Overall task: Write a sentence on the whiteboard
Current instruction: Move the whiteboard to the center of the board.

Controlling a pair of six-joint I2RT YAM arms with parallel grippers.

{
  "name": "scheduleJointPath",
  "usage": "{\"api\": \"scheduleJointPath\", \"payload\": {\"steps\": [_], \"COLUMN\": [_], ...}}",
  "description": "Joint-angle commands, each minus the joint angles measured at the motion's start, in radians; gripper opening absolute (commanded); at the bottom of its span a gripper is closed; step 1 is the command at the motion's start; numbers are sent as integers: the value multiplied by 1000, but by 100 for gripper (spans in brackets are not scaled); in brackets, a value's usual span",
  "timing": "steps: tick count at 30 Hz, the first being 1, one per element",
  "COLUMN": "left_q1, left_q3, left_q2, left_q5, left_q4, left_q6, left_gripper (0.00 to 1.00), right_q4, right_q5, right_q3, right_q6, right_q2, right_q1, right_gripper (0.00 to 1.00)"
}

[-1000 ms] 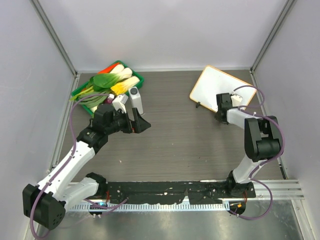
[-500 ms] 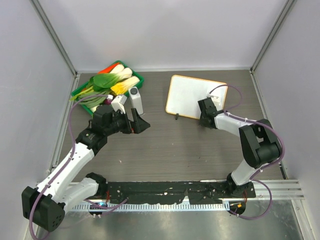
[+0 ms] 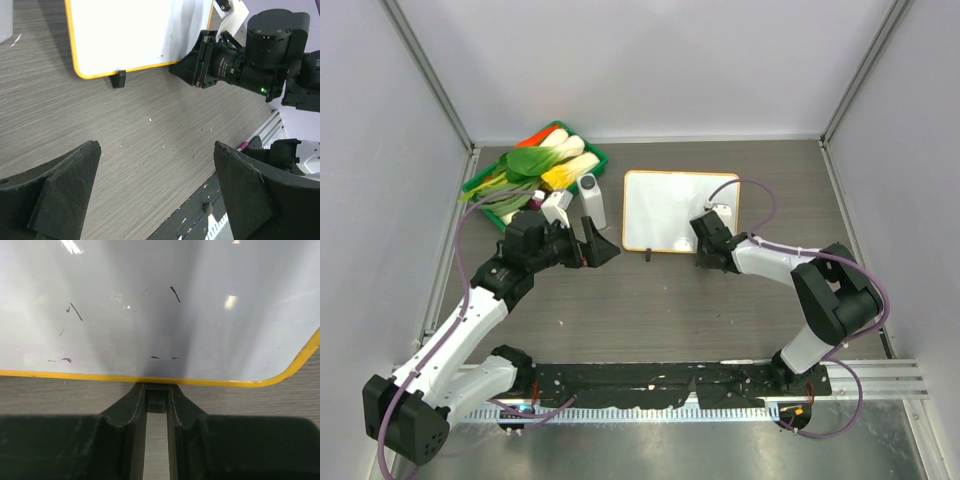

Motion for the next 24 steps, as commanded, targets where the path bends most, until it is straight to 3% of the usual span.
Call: {"api": "scheduleJointPath", "payload": {"steps": [1,14,16,19,21,24], "left_q1": [4,3,3,4,3,4], "left_q3": [-13,-25,-26,-26,-26,-26], "left_q2": [-17,-18,-20,-26,-29,-35], "left_q5": [-2,-5,-6,-3,-5,-6], "left_q4": [33,38,38,38,35,33], "left_q6": [-8,-15,-17,-15,-17,-15], "left_gripper": [100,100,100,100,100,100], "right_q4": [-35,-58,-60,-75,-89,-121], "right_q5": [-42,-42,-45,-50,-45,-33], "right_q3": [-17,-103,-106,-101,-98,-91], "right_q6": [15,57,55,54,57,60], "right_q2": [-39,-53,-83,-150,-201,-287], "right_q1": [66,146,149,151,148,149], "right_gripper": [1,5,17,53,67,81]}}
